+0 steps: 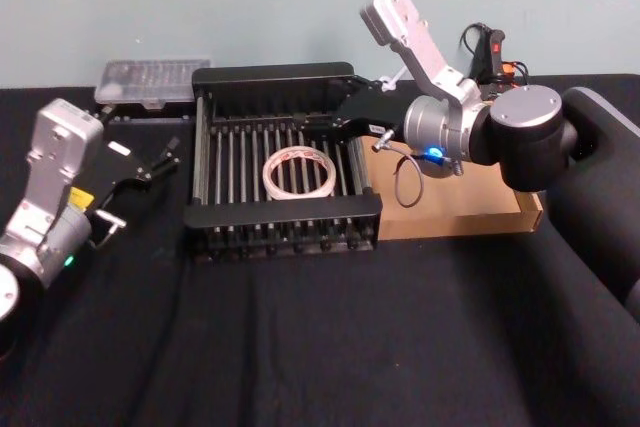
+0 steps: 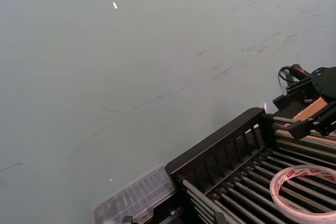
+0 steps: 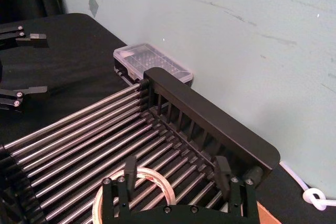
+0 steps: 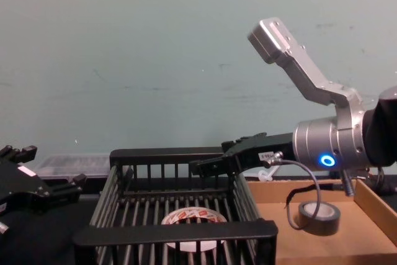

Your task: Pick up the white tape and place it into the black box , Pick up the silver tape and place it into the brown box.

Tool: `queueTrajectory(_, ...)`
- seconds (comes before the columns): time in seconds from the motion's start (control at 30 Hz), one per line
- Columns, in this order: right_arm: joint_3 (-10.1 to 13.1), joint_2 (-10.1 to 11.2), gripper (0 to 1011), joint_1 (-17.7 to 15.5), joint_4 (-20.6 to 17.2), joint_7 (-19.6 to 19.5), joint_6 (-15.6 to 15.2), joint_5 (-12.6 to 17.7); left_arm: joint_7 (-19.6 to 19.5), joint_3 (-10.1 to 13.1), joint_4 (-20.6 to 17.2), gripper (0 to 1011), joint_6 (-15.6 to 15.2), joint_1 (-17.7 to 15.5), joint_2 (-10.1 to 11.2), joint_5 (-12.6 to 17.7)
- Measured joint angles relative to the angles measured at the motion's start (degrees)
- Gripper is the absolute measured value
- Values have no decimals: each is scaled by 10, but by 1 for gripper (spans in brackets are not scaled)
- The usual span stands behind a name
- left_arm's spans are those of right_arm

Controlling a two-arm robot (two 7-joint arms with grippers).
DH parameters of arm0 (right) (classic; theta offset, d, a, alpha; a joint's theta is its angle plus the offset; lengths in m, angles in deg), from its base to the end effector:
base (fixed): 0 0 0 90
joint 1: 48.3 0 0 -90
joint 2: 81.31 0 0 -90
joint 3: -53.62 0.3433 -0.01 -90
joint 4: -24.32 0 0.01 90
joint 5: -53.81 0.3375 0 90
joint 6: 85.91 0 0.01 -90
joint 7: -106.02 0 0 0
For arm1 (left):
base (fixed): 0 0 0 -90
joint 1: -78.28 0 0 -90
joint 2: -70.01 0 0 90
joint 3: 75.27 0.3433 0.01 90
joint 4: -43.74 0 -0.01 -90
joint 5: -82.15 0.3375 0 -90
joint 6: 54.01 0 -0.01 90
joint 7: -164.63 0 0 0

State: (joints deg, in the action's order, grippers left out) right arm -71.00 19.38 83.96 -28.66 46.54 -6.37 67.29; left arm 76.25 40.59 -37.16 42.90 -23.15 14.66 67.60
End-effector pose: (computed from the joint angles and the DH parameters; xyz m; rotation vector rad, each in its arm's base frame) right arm 0.5617 0.0526 -0.2756 -0.3791 0.0041 -0.7064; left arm 0.3939 0.1054 -0.3507 0.3045 -0.2851 1.2480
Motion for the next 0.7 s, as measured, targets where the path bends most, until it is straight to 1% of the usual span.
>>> queueTrajectory(0.07, 0, 0, 976, 0, 0, 0, 0, 0, 0, 0, 0, 1001, 0, 0, 0, 0)
queueTrajectory(0.13, 0, 0, 1003, 0, 0, 0, 0, 0, 0, 0, 0, 1001, 0, 0, 0, 0)
queueTrajectory(0.6, 0, 0, 1002, 0, -1, 0, 0, 0, 0, 0, 0, 1001, 0, 0, 0, 0)
queueTrajectory(0.7, 7, 4, 1002, -6, -12, 2, 1, 0, 0, 0, 0, 1001, 0, 0, 0, 0)
